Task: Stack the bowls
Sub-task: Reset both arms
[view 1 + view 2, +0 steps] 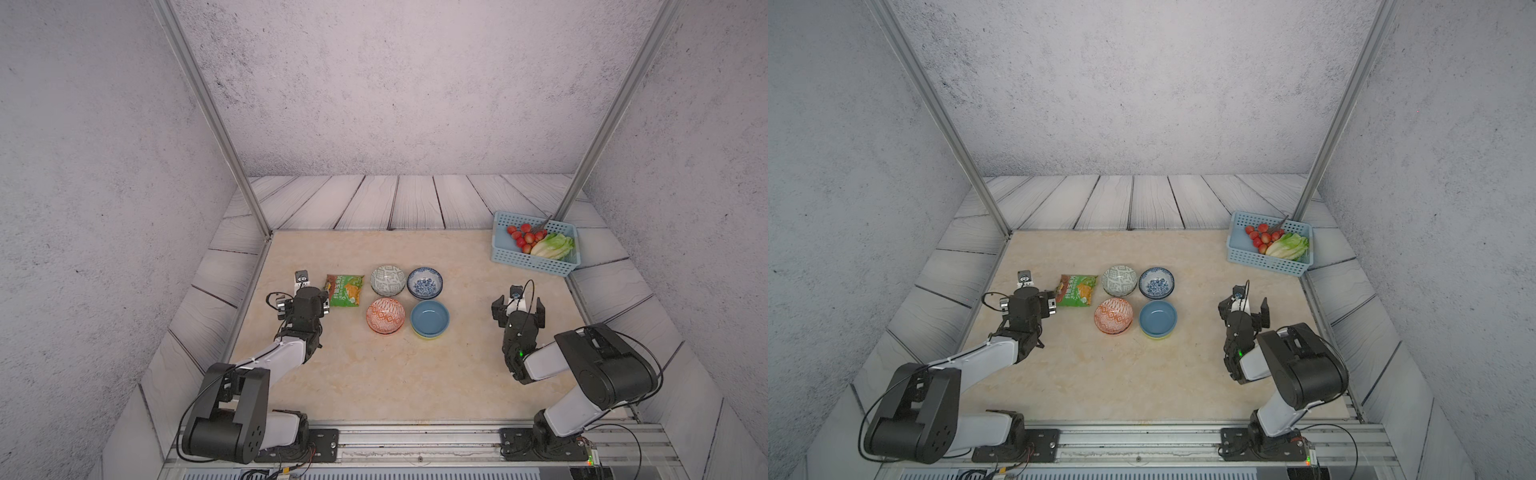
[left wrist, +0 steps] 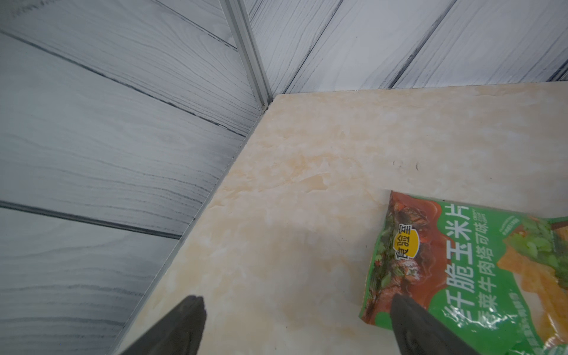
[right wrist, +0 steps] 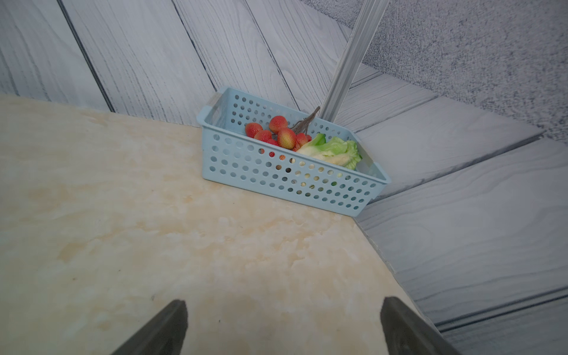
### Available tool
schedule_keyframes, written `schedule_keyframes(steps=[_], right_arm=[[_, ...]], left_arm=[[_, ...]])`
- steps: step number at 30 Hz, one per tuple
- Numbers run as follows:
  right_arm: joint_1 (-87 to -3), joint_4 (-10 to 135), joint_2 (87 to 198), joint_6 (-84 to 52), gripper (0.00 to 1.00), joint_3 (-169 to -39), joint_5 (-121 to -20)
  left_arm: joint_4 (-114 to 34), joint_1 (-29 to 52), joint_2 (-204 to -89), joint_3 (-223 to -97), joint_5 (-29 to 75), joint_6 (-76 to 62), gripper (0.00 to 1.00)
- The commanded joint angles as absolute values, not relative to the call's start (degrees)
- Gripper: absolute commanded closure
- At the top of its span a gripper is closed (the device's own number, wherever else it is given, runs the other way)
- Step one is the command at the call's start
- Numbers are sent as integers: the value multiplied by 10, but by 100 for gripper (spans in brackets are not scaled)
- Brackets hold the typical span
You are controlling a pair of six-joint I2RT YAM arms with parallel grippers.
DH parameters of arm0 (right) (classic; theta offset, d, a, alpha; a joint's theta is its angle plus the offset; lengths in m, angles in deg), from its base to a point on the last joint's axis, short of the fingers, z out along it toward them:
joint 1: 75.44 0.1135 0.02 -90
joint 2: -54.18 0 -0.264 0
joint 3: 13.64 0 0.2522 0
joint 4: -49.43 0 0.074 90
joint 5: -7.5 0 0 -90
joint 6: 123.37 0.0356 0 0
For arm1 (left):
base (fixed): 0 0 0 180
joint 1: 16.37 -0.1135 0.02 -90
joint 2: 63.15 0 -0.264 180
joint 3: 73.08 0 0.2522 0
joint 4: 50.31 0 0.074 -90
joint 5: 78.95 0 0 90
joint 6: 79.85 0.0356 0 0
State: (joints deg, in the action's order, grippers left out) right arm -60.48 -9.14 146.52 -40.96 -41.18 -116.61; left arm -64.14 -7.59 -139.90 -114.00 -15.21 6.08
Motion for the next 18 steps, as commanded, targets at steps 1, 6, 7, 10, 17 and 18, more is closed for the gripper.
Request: schedule_keyframes(steps=[1, 6, 7, 10, 17, 18], right_arm=[[-625, -127, 1453, -389, 1, -400, -1076], [-644, -155, 1487, -379, 1, -399, -1048], [-645, -144, 1480, -378, 1, -400, -1048], [-646, -159, 1491, -380, 1, -401, -1048], [-649, -146, 1485, -376, 1, -404, -1046], [-650, -137, 1484, -375, 1, -408, -1046]], left_arm=[[-721, -93, -1412, -1127, -89, 86, 0], [-712, -108, -1421, -1137, -25, 99, 0], [-711, -113, -1421, -1138, -14, 99, 0], [-712, -119, -1431, -1143, -4, 104, 0], [-875, -144, -1525, -1110, 43, 106, 0], [-848, -150, -1518, -1122, 57, 103, 0]])
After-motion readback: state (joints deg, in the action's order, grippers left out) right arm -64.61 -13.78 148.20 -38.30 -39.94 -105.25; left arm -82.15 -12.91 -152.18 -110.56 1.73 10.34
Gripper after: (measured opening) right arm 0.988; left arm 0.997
